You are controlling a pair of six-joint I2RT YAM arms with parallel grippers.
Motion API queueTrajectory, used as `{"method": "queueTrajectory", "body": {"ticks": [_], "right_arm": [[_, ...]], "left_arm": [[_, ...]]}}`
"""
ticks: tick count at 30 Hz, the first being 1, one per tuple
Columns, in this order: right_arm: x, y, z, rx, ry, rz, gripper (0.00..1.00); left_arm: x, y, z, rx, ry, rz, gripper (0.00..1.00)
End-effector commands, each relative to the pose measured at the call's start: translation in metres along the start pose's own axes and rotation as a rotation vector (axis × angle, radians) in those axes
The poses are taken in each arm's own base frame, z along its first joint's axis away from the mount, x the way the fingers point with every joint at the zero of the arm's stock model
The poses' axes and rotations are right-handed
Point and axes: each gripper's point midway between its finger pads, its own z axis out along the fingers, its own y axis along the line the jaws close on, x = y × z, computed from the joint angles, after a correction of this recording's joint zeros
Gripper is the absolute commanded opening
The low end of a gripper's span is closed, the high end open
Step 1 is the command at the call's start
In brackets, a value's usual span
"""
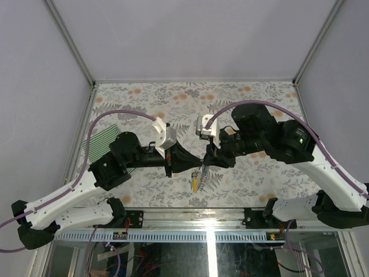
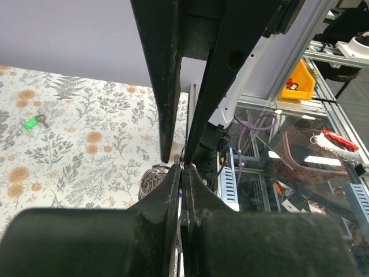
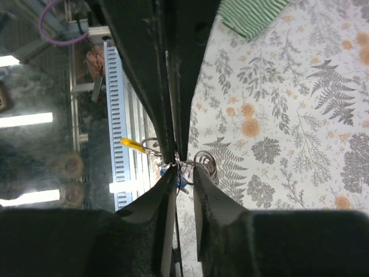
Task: Put the keys on the keyring
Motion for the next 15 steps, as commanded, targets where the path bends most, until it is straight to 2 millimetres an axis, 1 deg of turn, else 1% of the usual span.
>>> {"method": "queueTrajectory", "body": {"ticks": [1,2,3,4,7,10,12,15], "right_arm": [[-0.030,-0.014,-0.014,0.132,-0.181,0.027,0.27],[-0.040,-0.018,-0.020,0.170,-0.244,0.040,0.32],[-0.045,-0.021,-0.020,0.192,-0.285,0.064,0.33],[-0.050,-0.022,-0.026,0.211,-0.339,0.089,0.34],[-0.062,-0.027,-0.034,0.258,-0.493,0.177,0.37],[-0.071,-0.028,-0.042,0.263,-0.654,0.284,0.38],[-0.073,-0.029,-0.046,0.257,-0.757,0.368,0.39],[-0.074,-0.024,-0.047,0.191,-0.877,0.477,0.46]], "left_arm": [[-0.031,0.001,-0.010,-0.058,-0.123,0.043,0.00],[-0.032,0.003,-0.011,-0.074,-0.138,0.041,0.00],[-0.034,0.005,-0.013,-0.091,-0.153,0.037,0.00],[-0.035,0.007,-0.015,-0.105,-0.170,0.033,0.00],[-0.042,0.010,-0.020,-0.138,-0.233,0.021,0.00],[-0.047,0.010,-0.026,-0.153,-0.282,0.013,0.00],[-0.050,0.010,-0.029,-0.160,-0.304,0.011,0.00],[-0.054,0.009,-0.032,-0.162,-0.329,0.012,0.00]]}}
